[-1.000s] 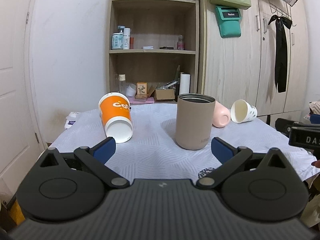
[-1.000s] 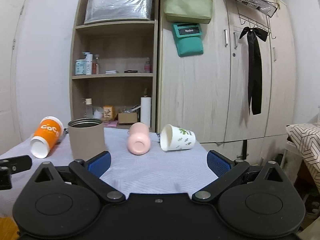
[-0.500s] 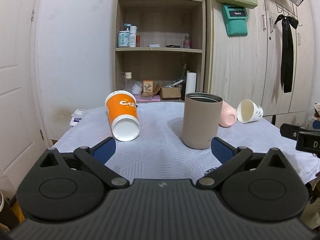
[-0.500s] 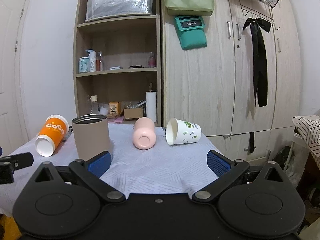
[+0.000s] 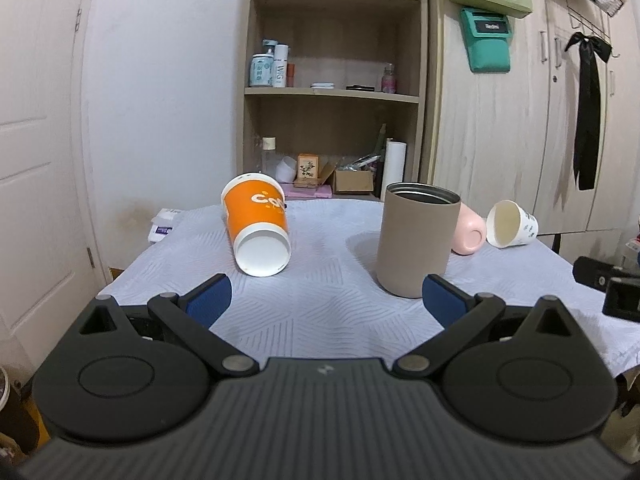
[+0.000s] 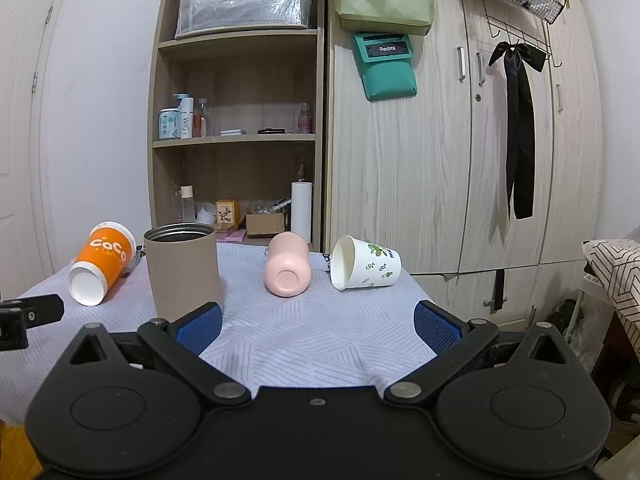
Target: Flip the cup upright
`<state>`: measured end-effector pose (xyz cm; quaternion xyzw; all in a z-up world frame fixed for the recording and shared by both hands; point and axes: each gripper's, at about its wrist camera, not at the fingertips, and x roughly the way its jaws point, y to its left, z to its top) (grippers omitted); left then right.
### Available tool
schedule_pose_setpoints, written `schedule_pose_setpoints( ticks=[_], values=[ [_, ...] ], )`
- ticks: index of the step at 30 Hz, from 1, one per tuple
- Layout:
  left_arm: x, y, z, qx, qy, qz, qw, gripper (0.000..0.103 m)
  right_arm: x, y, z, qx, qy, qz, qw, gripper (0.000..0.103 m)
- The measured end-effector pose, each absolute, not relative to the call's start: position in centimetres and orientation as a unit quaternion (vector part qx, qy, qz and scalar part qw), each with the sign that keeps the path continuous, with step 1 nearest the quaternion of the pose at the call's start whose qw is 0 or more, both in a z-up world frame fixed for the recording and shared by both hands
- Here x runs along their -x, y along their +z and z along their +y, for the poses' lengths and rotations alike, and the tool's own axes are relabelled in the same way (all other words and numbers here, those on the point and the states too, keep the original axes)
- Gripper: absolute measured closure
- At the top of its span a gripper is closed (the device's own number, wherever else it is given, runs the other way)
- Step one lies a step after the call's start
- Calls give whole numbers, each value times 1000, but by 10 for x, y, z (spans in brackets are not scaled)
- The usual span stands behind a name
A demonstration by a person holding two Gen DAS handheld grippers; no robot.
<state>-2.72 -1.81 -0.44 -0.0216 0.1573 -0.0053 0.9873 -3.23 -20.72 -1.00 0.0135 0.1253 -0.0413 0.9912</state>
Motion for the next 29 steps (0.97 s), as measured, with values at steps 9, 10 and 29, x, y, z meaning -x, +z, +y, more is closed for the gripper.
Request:
schedule_pose_setpoints(
  ticks=[9, 10, 29],
  values=[
    [18, -6, -13, 40, 18, 176, 983, 0, 32, -11, -206, -15, -35, 127, 991, 0],
    [19, -7, -12, 42, 19, 175, 983, 0, 32, -11, -206, -15, -35, 127, 991, 0],
    [24, -3, -15, 26, 29, 155, 987, 0, 31, -12, -204, -12, -32, 130, 991, 0]
  ],
)
